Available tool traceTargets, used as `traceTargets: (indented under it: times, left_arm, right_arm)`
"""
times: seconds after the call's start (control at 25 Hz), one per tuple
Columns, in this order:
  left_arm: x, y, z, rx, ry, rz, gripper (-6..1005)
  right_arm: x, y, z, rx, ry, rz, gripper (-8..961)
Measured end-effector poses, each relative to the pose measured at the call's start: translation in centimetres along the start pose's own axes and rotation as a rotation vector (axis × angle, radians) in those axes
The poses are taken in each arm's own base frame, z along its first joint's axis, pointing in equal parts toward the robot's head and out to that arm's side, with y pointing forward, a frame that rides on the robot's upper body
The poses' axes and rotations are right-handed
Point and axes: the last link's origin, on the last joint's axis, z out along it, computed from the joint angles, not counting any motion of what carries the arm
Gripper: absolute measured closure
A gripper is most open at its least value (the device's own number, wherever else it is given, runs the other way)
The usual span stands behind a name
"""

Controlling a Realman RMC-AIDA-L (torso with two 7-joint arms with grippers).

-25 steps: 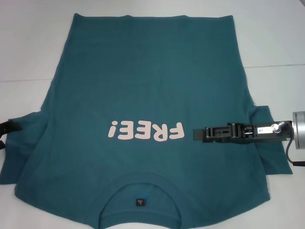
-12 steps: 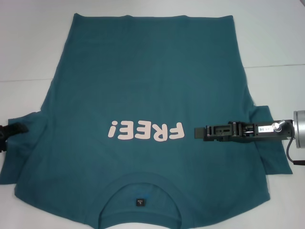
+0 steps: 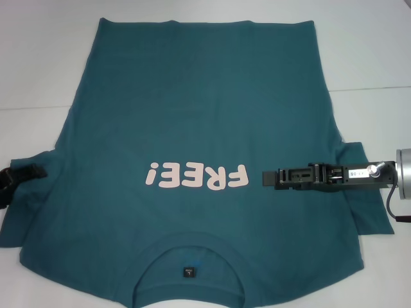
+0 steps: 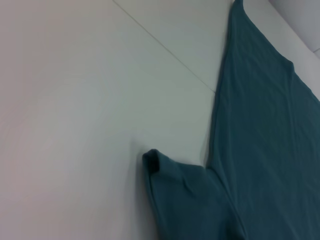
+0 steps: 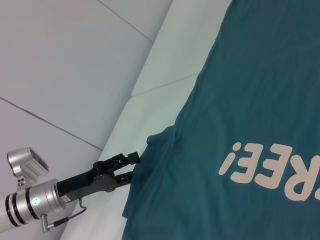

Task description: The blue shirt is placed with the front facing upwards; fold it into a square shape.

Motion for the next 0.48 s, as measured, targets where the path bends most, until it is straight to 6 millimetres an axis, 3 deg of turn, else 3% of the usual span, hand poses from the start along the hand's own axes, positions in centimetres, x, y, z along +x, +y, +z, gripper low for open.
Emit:
traceTargets:
  times: [0.4, 0.48]
  left_arm:
    - [0.37, 0.5, 0.02, 0.013, -0.035, 0.019, 274]
    - [0.38, 0.49, 0.03, 0.015, -0.036, 0.021, 350]
  right_arm:
    - [0.07, -0.13, -0.22, 0.0, -0.009, 0.007, 359]
    - [0.05, -0.17, -0.31, 0.001, -0.013, 0.009, 359]
